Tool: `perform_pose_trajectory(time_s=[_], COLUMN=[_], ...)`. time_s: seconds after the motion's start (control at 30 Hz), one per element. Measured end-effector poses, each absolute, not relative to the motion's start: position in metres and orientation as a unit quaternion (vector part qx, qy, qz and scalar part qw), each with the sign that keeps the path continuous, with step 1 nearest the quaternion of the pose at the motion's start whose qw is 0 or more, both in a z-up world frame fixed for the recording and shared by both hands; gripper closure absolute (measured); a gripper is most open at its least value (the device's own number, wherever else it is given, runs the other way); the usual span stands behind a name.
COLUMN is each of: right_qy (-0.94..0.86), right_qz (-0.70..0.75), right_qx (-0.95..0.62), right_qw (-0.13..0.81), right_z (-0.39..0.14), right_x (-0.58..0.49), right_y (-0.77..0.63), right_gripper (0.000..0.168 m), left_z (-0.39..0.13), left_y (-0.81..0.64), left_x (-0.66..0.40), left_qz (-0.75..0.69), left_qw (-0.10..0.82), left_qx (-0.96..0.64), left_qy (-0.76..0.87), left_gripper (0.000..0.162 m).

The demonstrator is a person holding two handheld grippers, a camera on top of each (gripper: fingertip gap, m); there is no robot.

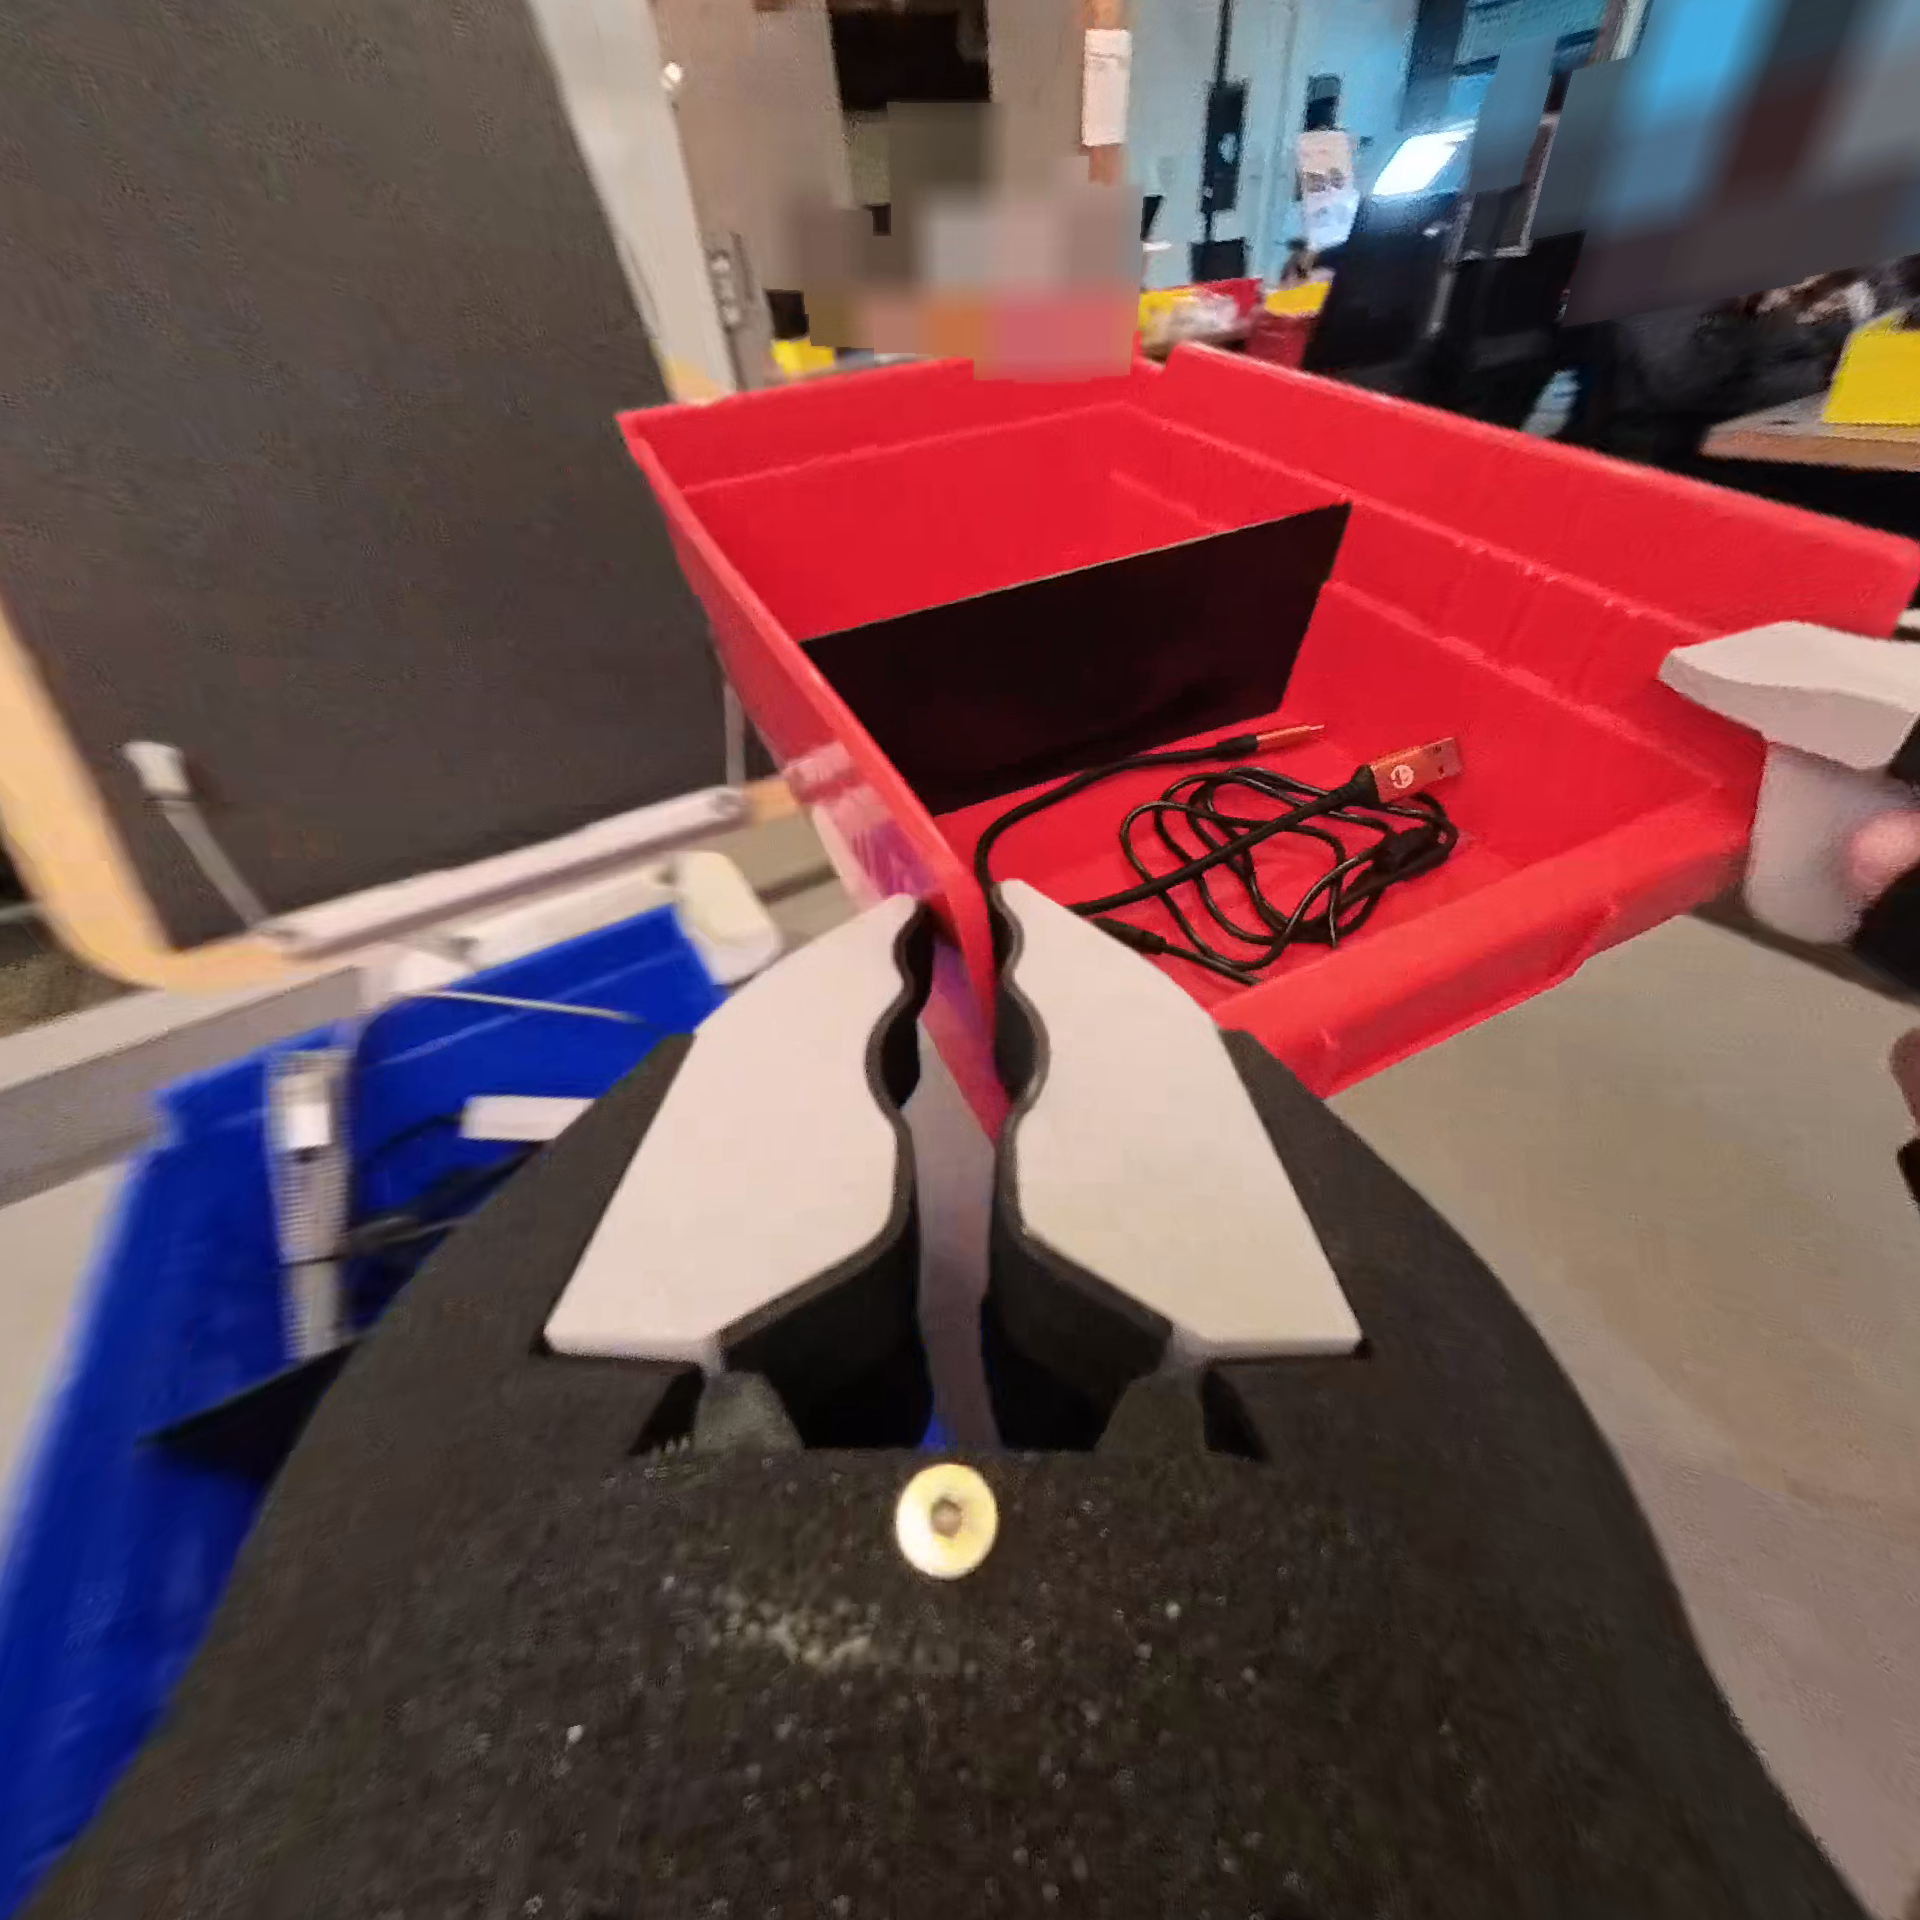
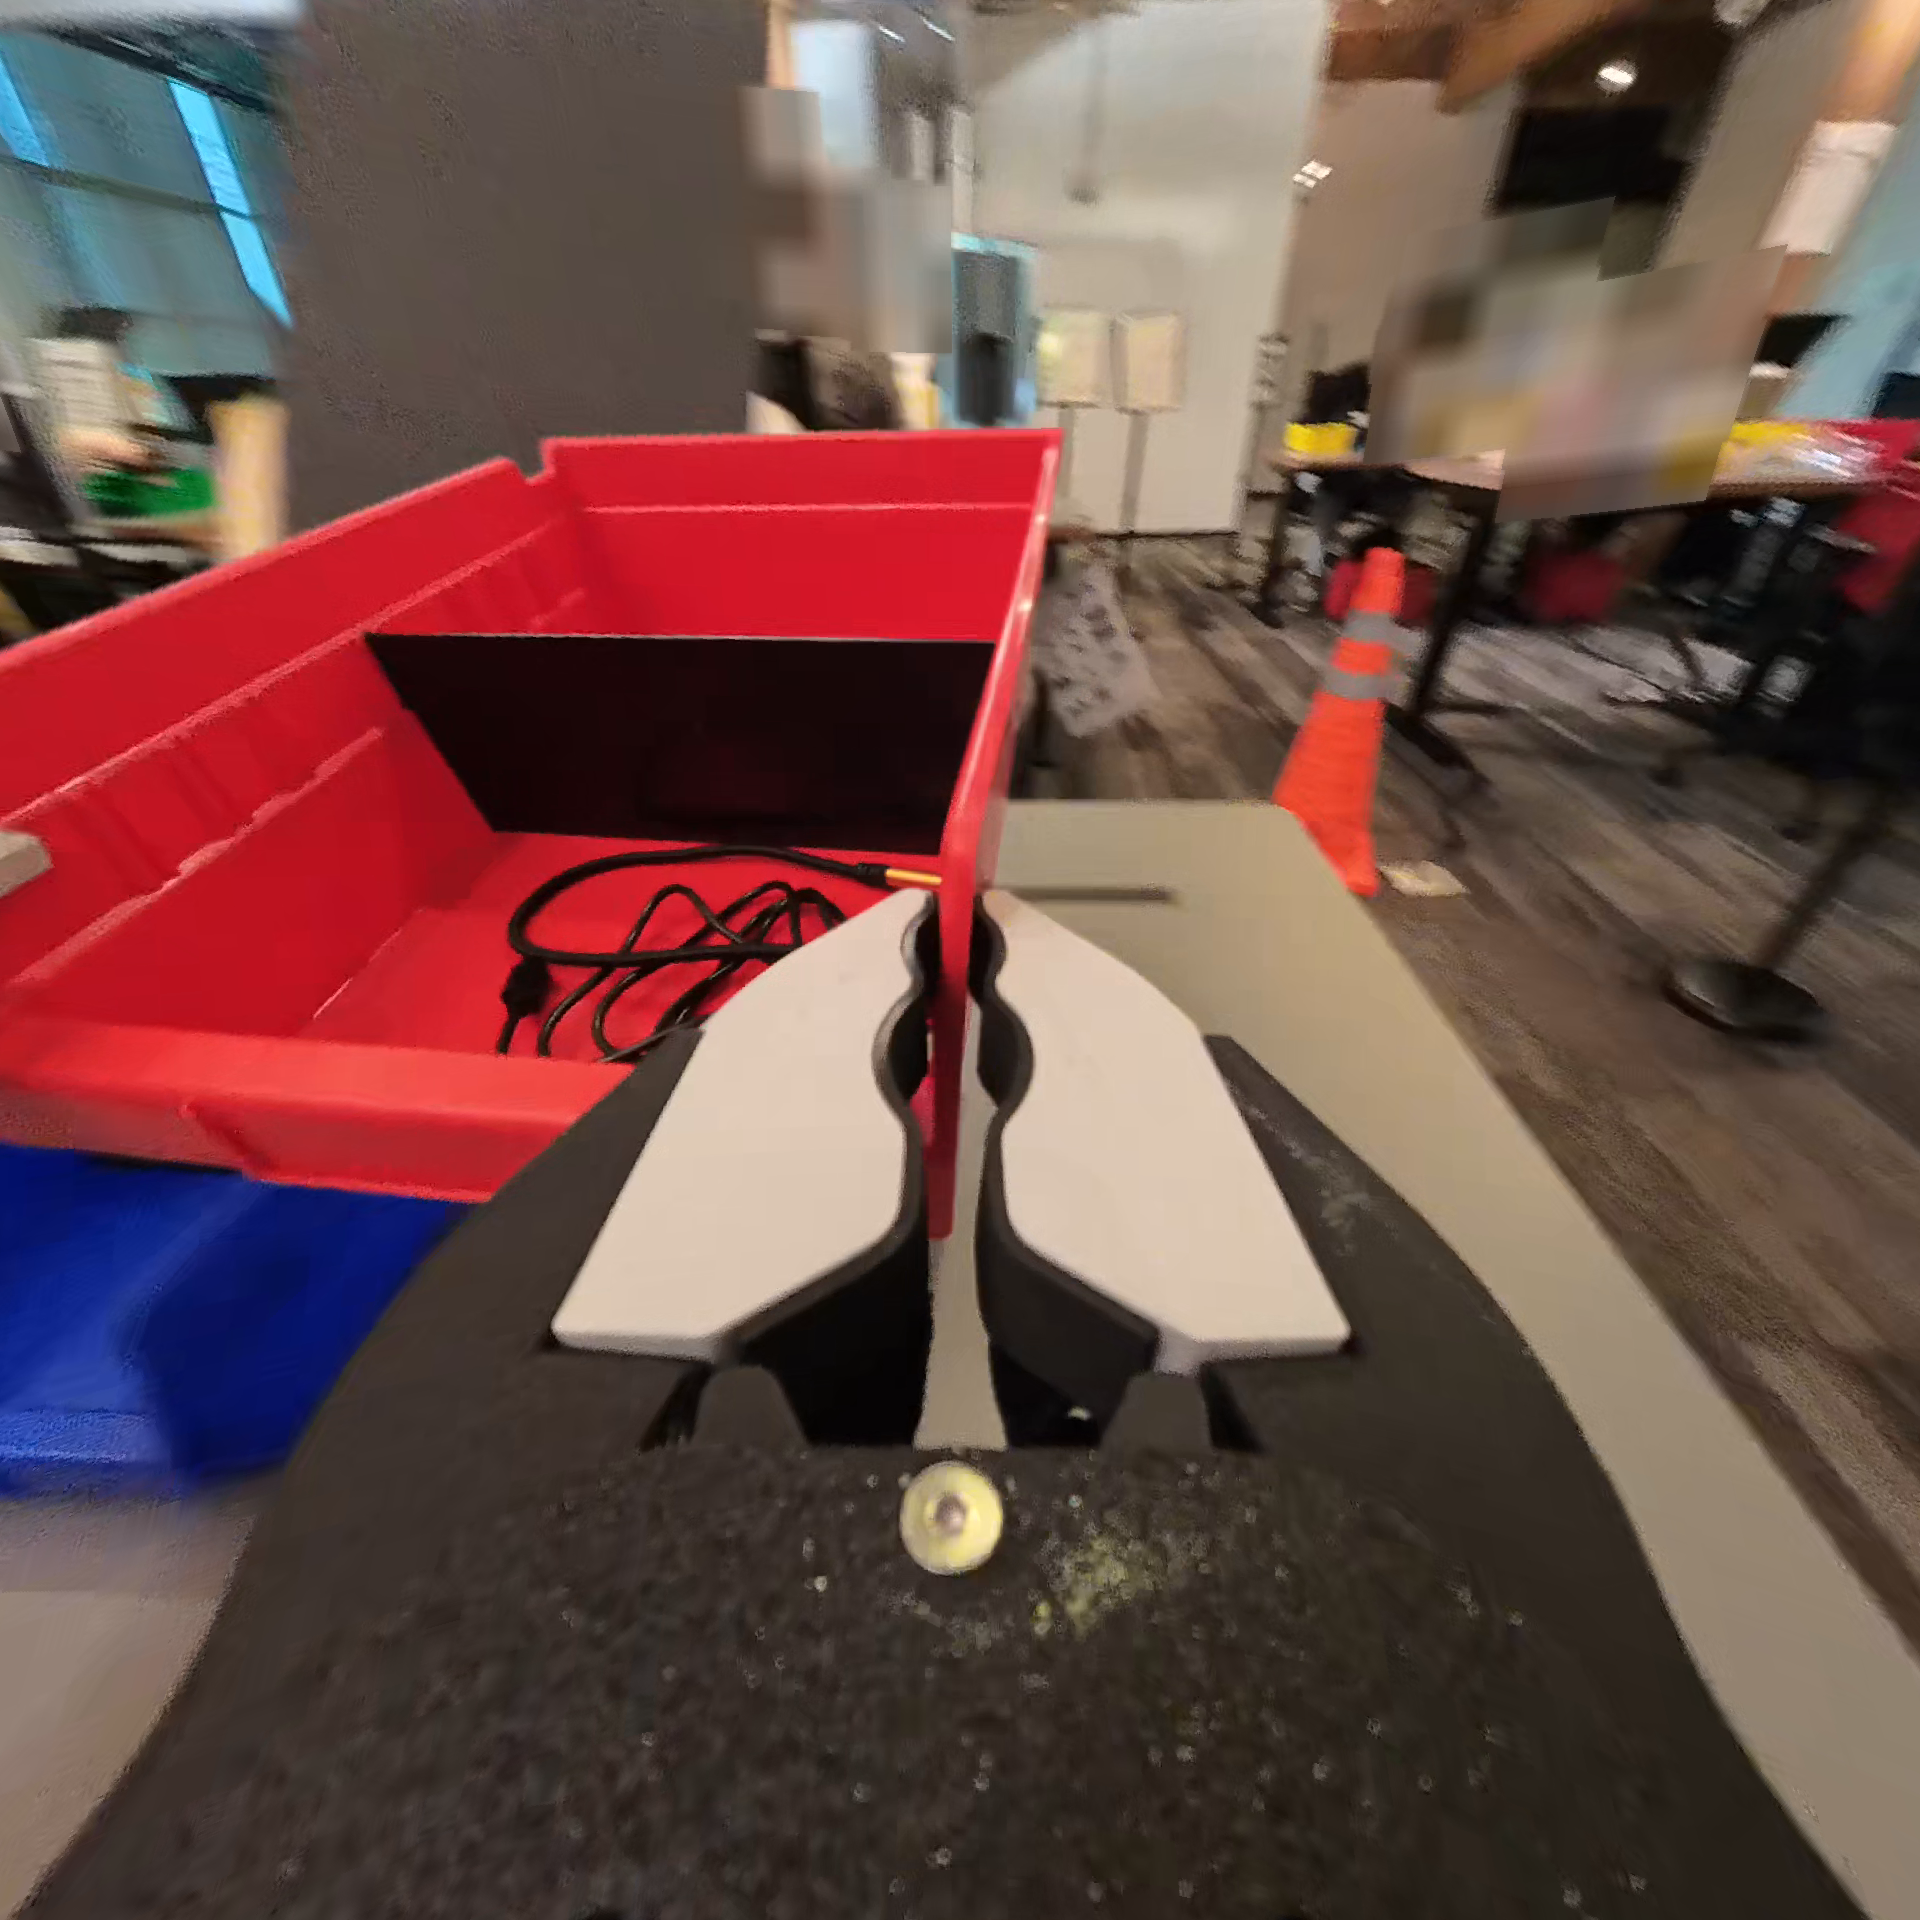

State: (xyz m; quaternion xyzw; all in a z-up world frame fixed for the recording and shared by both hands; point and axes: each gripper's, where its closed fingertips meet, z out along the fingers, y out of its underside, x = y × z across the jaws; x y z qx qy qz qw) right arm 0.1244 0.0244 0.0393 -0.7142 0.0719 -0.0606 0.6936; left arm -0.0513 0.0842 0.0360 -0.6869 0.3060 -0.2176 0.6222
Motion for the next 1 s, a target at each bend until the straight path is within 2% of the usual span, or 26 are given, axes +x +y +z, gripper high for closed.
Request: perform_pose_trajectory(time_s=[0.17,0.27,0.47,0.67,0.73,0.9,1.0], right_qy=[0.101,0.095,0.105,0.145,0.135,0.113,0.043], right_qz=[-0.056,-0.002,-0.020,-0.025,-0.049,-0.118,-0.100], right_qx=[-0.758,-0.773,-0.809,-0.818,-0.819,-0.757,-0.729], right_qw=[0.642,0.627,0.578,0.555,0.555,0.633,0.676], right_z=[-0.026,-0.065,-0.127,-0.126,-0.121,-0.046,0.000], right_x=[0.230,0.248,0.257,0.269,0.271,0.257,0.190], right_y=[0.004,0.021,0.041,0.042,0.040,0.020,0.022], right_gripper=[0.164,0.163,0.165,0.165,0.163,0.147,0.145], left_z=[-0.041,-0.076,-0.119,-0.122,-0.115,-0.067,-0.044], left_y=[0.074,0.084,0.092,0.070,0.058,0.048,0.063], left_x=[0.053,0.069,0.071,0.079,0.071,-0.001,-0.077], left_qz=[-0.233,-0.200,-0.198,-0.263,-0.285,-0.317,-0.275], left_qw=[0.561,0.560,0.519,0.474,0.453,0.464,0.515], left_qx=[-0.718,-0.724,-0.754,-0.726,-0.716,-0.694,-0.700], left_qy=[0.339,0.351,0.351,0.422,0.449,0.451,0.411], left_gripper=[0.153,0.153,0.149,0.138,0.143,0.136,0.132])
